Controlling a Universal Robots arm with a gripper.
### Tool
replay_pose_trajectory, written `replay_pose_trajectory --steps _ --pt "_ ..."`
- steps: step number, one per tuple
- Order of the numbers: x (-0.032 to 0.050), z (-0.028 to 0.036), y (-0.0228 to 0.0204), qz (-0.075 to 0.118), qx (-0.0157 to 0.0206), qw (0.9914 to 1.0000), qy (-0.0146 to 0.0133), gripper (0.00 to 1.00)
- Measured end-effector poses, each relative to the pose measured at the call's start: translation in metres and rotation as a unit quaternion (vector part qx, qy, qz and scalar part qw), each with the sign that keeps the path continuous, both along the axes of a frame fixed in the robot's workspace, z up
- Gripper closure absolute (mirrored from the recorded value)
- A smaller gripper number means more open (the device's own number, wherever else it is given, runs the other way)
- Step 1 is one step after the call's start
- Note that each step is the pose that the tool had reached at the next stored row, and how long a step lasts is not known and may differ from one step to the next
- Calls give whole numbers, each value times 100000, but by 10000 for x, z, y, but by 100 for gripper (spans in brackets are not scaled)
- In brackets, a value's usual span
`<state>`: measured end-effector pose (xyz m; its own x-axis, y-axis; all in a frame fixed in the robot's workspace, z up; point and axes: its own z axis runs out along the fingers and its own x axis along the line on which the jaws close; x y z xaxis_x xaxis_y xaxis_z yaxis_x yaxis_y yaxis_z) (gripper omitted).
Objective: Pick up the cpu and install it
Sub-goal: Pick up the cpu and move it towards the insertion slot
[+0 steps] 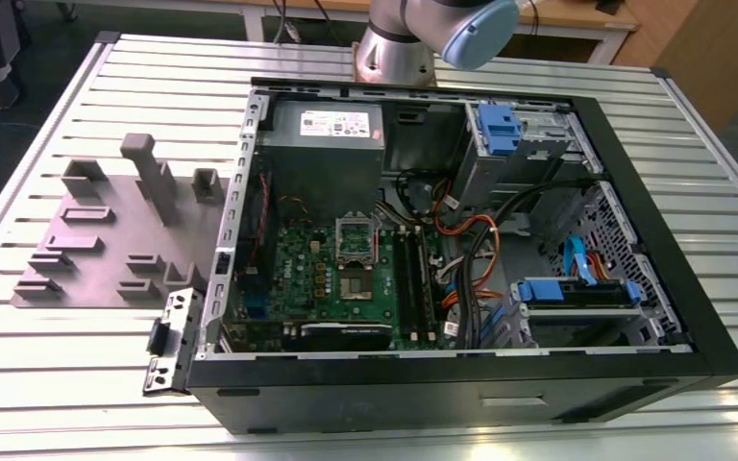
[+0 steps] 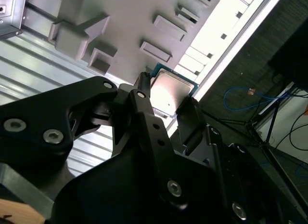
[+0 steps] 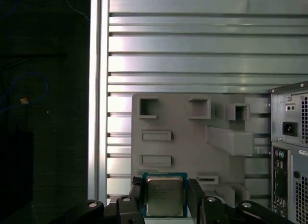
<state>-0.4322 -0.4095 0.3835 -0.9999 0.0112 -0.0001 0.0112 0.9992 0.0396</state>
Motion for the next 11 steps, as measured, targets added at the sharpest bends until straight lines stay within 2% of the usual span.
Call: replay_pose_trajectory --steps 11 --pt "54 0 0 1 -1 100000 3 53"
